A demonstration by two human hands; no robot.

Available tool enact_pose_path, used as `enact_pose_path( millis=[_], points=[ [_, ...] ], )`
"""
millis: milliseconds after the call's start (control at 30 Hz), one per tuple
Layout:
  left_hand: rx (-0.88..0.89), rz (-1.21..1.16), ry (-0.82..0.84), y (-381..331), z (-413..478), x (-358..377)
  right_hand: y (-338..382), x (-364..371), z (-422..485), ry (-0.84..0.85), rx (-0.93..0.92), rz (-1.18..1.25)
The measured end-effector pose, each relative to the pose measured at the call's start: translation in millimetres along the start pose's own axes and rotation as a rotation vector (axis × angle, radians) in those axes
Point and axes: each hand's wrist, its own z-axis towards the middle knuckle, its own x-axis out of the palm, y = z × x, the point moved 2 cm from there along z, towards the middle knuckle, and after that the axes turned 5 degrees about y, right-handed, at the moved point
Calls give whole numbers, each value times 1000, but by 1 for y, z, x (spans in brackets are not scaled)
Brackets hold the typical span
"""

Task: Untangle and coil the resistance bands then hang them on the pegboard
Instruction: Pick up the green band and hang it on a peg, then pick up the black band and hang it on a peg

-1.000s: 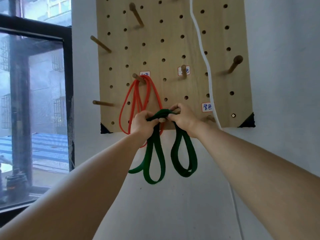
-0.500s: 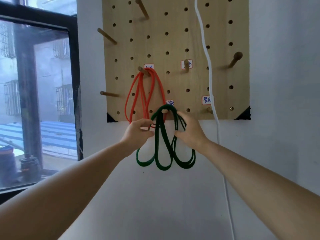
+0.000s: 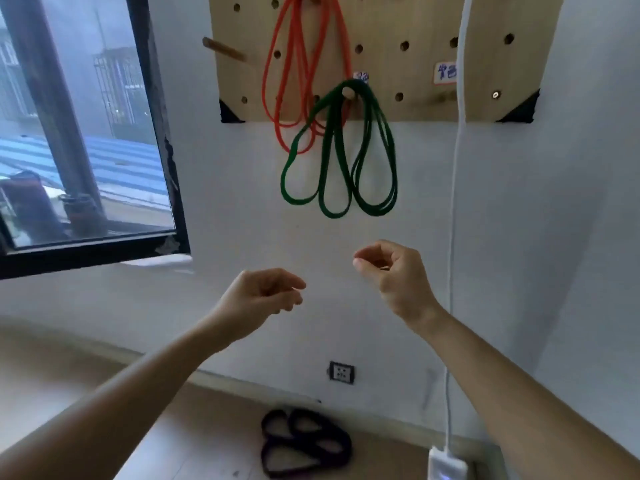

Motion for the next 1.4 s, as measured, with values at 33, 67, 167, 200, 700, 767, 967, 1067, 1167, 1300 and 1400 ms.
enact_pose_path(
  millis=[33, 67, 167, 200, 700, 767, 967, 1067, 1167, 1300, 1400],
  points=[
    [-38, 9, 18, 21, -9, 8, -16, 11, -11, 36, 34, -37],
    [-83, 27, 44, 42, -18, 17, -33, 24, -21, 80, 72, -73],
    [-252, 63, 160, 106, -47, 49, -85, 63, -54, 312, 213, -200],
    [-301, 58, 186, 124, -58, 60, -102, 75, -65, 395, 253, -243],
    [-811, 46, 352, 347, -227, 221, -299, 209, -253, 1178, 594, -602],
    [-886, 36, 335, 366, -254, 240, -321, 219, -287, 1218, 644, -580],
    [-1117, 93, 163, 414, -321, 274, -352, 239, -364, 1233, 757, -561],
    [-1144, 168, 160, 423, -336, 284, -358, 246, -386, 1201, 724, -563],
    [-1179, 201, 102, 430, -339, 291, -365, 251, -403, 1195, 740, -556],
    [-1265, 236, 167, 436, -339, 293, -366, 258, -415, 1195, 789, -520],
    [-1274, 230, 264, 440, -339, 296, -368, 260, -416, 1215, 816, -493]
  ],
)
